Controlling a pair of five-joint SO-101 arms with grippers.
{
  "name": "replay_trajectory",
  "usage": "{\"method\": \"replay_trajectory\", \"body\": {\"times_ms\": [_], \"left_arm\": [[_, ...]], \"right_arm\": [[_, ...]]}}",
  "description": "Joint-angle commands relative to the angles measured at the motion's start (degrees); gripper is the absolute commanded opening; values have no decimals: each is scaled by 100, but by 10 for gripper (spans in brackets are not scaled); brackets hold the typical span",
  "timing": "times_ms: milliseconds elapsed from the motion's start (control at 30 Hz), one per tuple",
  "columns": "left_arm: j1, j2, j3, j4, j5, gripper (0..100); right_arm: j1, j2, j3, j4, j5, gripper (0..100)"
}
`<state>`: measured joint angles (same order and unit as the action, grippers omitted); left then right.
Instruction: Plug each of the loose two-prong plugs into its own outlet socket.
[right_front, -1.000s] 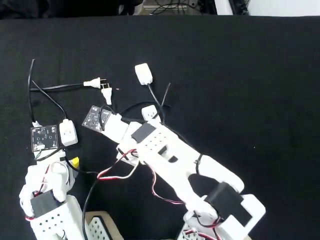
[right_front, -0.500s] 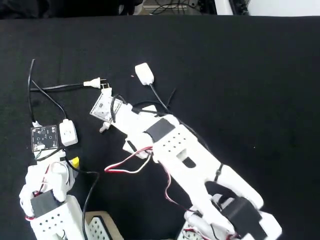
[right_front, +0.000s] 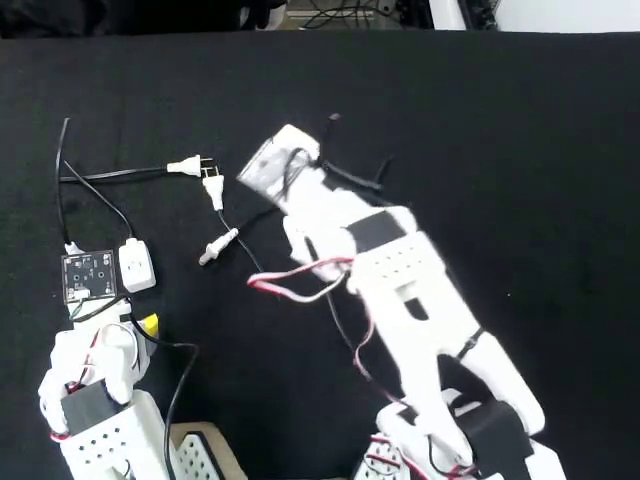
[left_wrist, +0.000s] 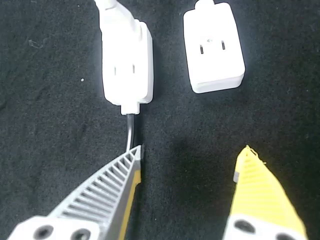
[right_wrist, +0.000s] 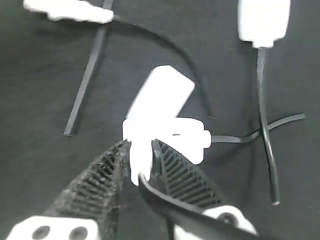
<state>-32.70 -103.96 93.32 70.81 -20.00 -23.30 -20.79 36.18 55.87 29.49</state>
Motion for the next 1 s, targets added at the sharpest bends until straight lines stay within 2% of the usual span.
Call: {"method": "replay_trajectory", "body": {"times_ms": [0, 167, 367, 500, 600, 767, 867, 967], "left_arm": [[-40, -35, -40, -62, -18, 292], [-40, -35, -40, -62, -18, 292], [-40, -35, -40, -62, -18, 292], [-40, -35, -40, -62, -18, 292], [-40, -35, -40, -62, -18, 292], [-40, -35, -40, -62, -18, 292], [-40, -35, -40, -62, -18, 292], [-40, -35, -40, -62, -18, 292]], "right_arm": [[510, -215, -462, -70, 229, 12], [1143, -4, -409, -818, 343, 12], [1556, 1051, -418, -1705, 369, 12], [1705, 1508, -444, -1899, 369, 12], [1776, 1543, -453, -1811, 369, 65], [1574, 1270, -919, -712, 651, 286], [1380, 1174, -1604, 88, 826, 286], [1116, 1349, -2325, 387, 1152, 262]]}}
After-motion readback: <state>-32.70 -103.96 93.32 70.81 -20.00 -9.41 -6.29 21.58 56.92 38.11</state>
